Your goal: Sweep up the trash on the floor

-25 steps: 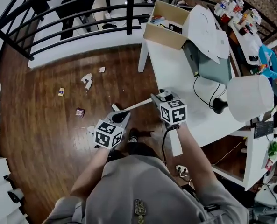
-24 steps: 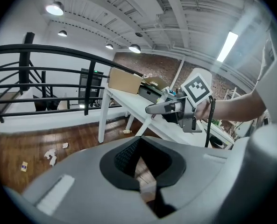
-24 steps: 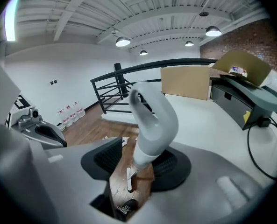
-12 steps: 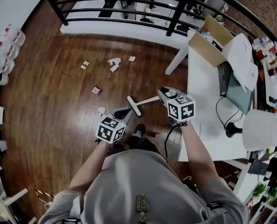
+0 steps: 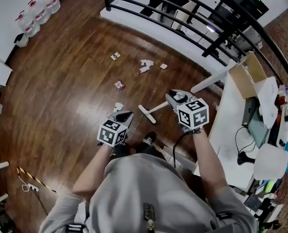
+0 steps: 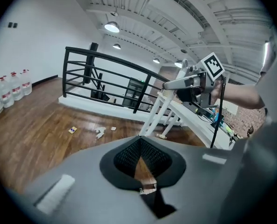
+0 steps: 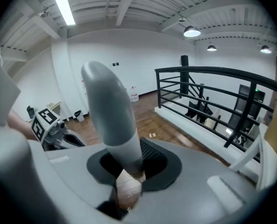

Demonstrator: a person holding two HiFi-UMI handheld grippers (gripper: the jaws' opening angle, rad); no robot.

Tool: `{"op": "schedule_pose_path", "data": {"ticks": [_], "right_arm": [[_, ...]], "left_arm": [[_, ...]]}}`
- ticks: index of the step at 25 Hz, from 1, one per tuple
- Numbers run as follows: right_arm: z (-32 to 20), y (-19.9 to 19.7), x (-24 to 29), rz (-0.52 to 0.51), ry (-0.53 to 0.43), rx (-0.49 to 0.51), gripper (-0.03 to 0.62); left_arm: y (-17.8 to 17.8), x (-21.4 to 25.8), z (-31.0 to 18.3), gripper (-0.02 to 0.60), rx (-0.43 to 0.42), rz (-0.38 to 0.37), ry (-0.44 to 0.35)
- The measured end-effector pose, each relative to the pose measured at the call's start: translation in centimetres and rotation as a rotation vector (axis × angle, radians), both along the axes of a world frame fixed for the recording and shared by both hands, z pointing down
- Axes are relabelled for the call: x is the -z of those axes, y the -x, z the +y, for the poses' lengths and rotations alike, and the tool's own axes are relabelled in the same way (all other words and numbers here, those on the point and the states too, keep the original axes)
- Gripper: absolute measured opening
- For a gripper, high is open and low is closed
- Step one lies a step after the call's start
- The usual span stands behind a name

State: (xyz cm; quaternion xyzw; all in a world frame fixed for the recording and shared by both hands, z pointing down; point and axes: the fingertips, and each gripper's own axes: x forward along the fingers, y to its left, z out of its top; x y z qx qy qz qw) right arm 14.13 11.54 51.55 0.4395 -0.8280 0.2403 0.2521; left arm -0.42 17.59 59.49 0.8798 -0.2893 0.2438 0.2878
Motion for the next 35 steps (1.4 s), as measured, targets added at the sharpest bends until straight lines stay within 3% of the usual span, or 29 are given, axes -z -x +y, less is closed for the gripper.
{"op": "schedule_pose_path", "data": {"ticks": [10, 16, 19, 23, 27, 35], "right_arm": [[-1.1, 14.8, 3.7, -0.109, -0.005, 0.225, 0.067], [-2.8, 23.6, 1.1, -0.140, 0.014, 0.325, 0.067], [-3.1, 26.2, -1.8, -0.132, 0.052, 0.352, 0.067], [-4.6, 27.3, -4.9, -0.122, 0.071, 0.383, 0.067], [-7.9, 26.4, -5.7, -0.113, 0.020, 0.425, 0.066], [-16.4, 19.4, -6.9, -0.044, 0.001, 0.412, 0.064]], "left_arm": [[12.9, -0.9, -1.3, 0.005, 0.198, -0.004, 0.007], [18.3, -1.2, -2.1, 0.005, 0.283, -0.025, -0.012], [20.0, -1.6, -2.0, 0.005, 0.320, -0.029, -0.006], [20.9, -2.2, -2.7, 0.005, 0.359, -0.041, 0.008], [20.5, -2.4, -6.1, 0.005, 0.389, -0.058, 0.001], [14.6, -0.9, -14.4, 0.005, 0.369, -0.060, -0.027]]}}
